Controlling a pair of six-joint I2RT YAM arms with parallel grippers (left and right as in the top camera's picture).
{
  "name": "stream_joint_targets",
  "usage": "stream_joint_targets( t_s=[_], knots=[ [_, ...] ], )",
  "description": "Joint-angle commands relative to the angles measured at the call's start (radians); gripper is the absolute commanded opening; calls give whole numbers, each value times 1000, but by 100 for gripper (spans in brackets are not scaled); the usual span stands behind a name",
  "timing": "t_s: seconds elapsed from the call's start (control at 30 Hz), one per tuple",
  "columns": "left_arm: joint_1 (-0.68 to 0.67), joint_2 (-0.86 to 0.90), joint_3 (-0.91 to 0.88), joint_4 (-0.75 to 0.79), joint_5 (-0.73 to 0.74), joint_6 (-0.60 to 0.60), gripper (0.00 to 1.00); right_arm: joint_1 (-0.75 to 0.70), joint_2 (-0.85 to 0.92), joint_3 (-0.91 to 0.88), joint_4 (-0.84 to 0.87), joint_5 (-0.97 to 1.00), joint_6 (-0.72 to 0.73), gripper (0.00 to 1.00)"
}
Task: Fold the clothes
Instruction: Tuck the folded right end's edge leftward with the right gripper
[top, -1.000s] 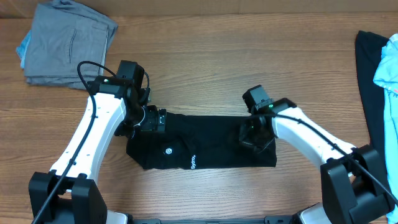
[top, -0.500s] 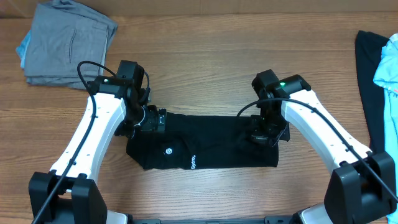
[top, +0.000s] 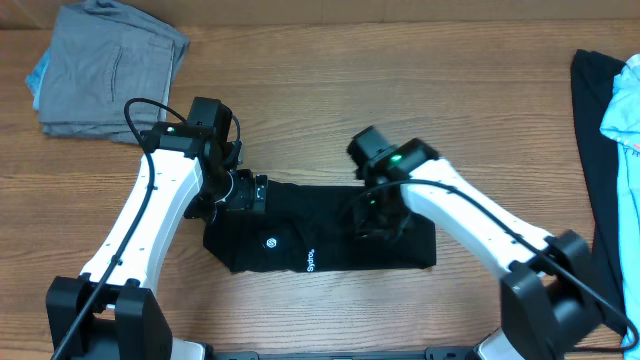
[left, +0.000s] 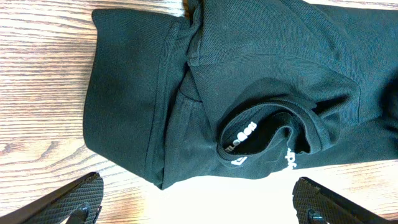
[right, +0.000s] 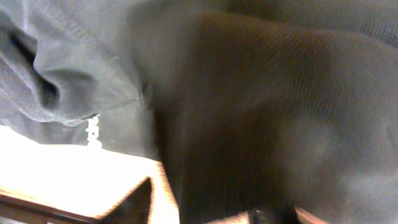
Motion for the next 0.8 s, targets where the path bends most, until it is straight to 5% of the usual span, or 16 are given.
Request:
stream_joint_targets(
  t_s=[0.0, 0.43, 0.77],
  knots=[
    [0, 3, 5, -3, 2, 2, 100, 32, 27, 14, 9, -29, 34, 99],
    [0, 3, 5, -3, 2, 2, 100, -157, -6, 126, -143, 7, -43, 96],
    [0, 3, 5, 0, 2, 2, 100, -189, 27, 1, 39, -98, -100, 20]
  ],
)
